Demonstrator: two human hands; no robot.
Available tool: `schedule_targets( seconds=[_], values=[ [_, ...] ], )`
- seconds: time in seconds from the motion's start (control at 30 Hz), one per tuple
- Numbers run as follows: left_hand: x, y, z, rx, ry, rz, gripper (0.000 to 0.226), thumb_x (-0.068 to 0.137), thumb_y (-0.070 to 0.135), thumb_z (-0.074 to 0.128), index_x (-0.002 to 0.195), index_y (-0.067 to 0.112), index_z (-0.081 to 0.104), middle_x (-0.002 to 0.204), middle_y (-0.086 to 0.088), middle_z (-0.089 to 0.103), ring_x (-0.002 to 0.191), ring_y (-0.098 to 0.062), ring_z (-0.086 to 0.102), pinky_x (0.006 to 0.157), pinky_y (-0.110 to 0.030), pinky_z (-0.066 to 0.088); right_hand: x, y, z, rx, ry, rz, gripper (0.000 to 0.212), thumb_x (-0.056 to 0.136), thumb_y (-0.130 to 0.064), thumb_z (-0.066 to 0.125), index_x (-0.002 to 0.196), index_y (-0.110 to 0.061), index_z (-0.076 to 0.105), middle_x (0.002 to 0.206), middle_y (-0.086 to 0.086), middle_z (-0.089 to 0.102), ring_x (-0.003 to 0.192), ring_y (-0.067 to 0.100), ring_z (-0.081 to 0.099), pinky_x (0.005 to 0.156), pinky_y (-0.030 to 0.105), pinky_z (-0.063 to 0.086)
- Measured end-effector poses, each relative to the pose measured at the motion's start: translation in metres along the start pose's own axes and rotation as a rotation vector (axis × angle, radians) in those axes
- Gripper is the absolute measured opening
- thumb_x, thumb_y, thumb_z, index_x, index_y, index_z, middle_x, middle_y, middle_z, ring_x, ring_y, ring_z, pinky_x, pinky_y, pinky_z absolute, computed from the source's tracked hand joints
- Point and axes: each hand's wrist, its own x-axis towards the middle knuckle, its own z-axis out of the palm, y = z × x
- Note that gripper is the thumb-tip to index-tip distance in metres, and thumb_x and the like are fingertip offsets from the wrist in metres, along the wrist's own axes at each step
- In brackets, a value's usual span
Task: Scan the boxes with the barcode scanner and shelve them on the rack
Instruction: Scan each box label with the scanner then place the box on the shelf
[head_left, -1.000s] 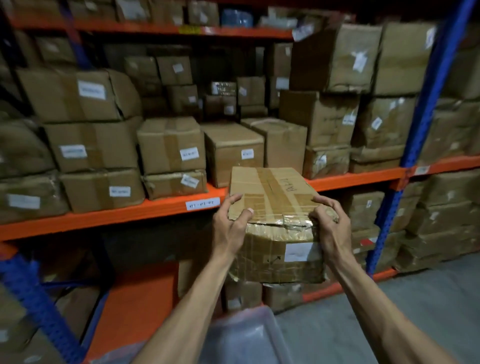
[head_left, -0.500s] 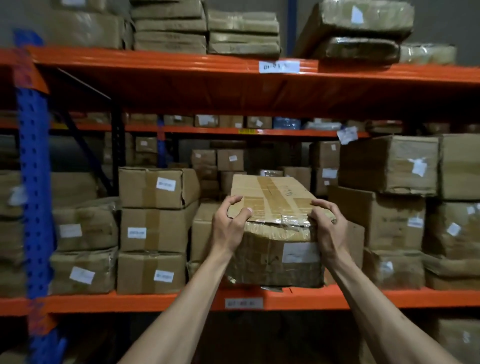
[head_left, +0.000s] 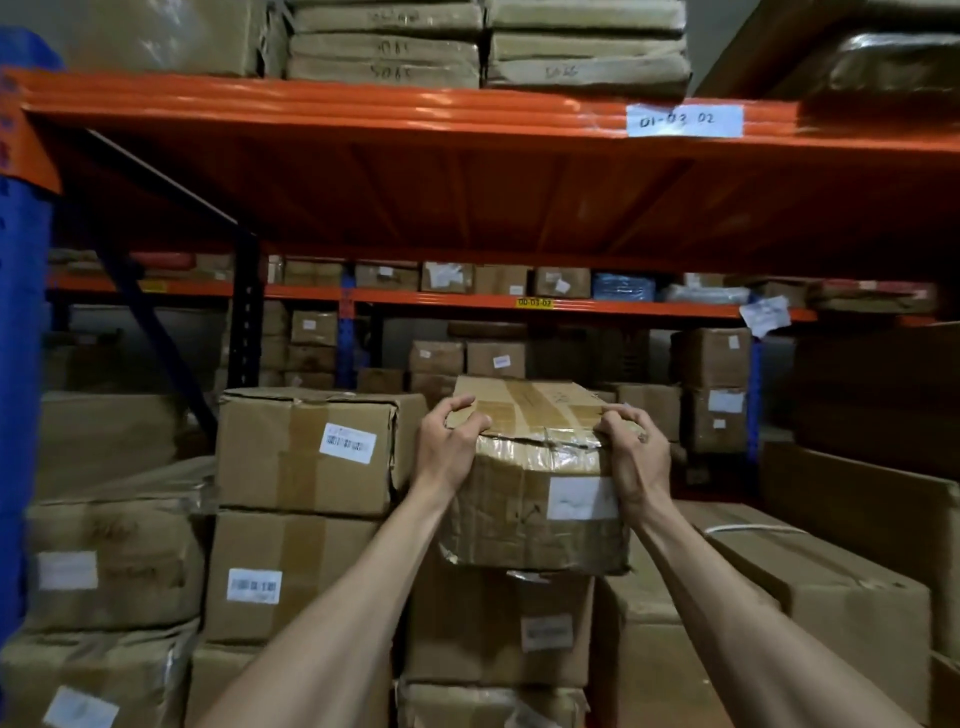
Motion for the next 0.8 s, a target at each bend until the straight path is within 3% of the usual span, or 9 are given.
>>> schedule_targets(
  seconds=[0.17,0.3,0.37,0.47,0.57,0.63,0.7,0.8],
  values=[
    [0.064,-0.049,0.002,0.020,0.008,-0.048,0.043,0.079,0.032,0.068,0.120,0.020,0.068,0.124,0.000,0.065,0.115,-0.016,0.056,0.091,-0.029,0.041,0.051,0.045,0.043,-0.053,-0.003,0.035,0.038,0.074,-0.055,0.067,0.103,-0.031,0.070,0.107,0.008,0.071,0.097,0.028,0.068,0.081,0.046,0.058],
    [0.077,-0.097,0.001,0.025,0.034,-0.121,0.041,0.069,0.038,0.065,0.108,0.025,0.071,0.111,-0.001,0.071,0.106,-0.018,0.063,0.098,-0.039,0.049,0.062,0.090,0.062,-0.099,-0.027,0.091,0.020,0.091,-0.045,0.068,0.106,-0.031,0.068,0.106,0.005,0.071,0.097,0.024,0.067,0.082,0.043,0.056],
    [0.079,-0.109,0.003,0.009,0.044,-0.137,0.036,0.071,0.036,0.066,0.104,0.024,0.070,0.105,0.002,0.071,0.101,-0.016,0.064,0.091,-0.034,0.050,0.063,0.104,0.065,-0.119,-0.008,0.113,0.021,0.095,-0.043,0.066,0.109,-0.028,0.068,0.102,0.000,0.070,0.094,0.018,0.065,0.076,0.037,0.050],
    [0.075,-0.111,0.009,0.008,0.120,-0.086,0.025,0.082,0.031,0.067,0.105,0.022,0.068,0.089,0.004,0.070,0.081,-0.009,0.062,0.069,-0.024,0.046,0.065,0.108,0.066,-0.161,0.016,0.095,0.021,0.094,-0.048,0.063,0.105,-0.031,0.067,0.098,-0.004,0.070,0.094,0.017,0.063,0.069,0.033,0.043],
    [0.062,-0.110,0.012,0.034,0.200,-0.021,0.023,0.084,0.040,0.061,0.102,0.028,0.068,0.086,0.009,0.071,0.082,-0.011,0.065,0.065,-0.025,0.045,0.063,0.103,0.066,-0.186,0.029,0.129,0.019,0.093,-0.047,0.065,0.104,-0.032,0.066,0.098,-0.005,0.071,0.092,0.015,0.064,0.067,0.031,0.042],
    [0.057,-0.108,0.012,0.075,0.214,-0.024,0.024,0.092,0.043,0.059,0.109,0.027,0.066,0.090,0.010,0.070,0.086,-0.011,0.065,0.064,-0.024,0.044,0.060,0.096,0.065,-0.193,-0.004,0.154,0.026,0.092,-0.050,0.065,0.113,-0.034,0.065,0.106,0.000,0.073,0.092,0.014,0.063,0.068,0.031,0.044],
    [0.048,-0.104,0.012,0.149,0.174,-0.044,0.037,0.097,0.050,0.051,0.123,0.025,0.060,0.106,0.005,0.069,0.095,-0.014,0.064,0.068,-0.025,0.044,0.054,0.090,0.059,-0.233,-0.085,0.191,0.047,0.092,-0.057,0.062,0.134,-0.037,0.057,0.122,0.004,0.069,0.103,0.020,0.061,0.078,0.036,0.046],
    [0.039,-0.093,0.006,0.293,0.086,-0.112,0.063,0.097,0.061,0.040,0.149,0.025,0.037,0.143,-0.001,0.053,0.128,-0.025,0.052,0.096,-0.035,0.042,0.045,0.075,0.047,-0.318,-0.158,0.281,0.082,0.090,-0.074,0.056,0.158,-0.033,0.035,0.148,0.010,0.054,0.139,0.037,0.045,0.106,0.048,0.040]
  ],
)
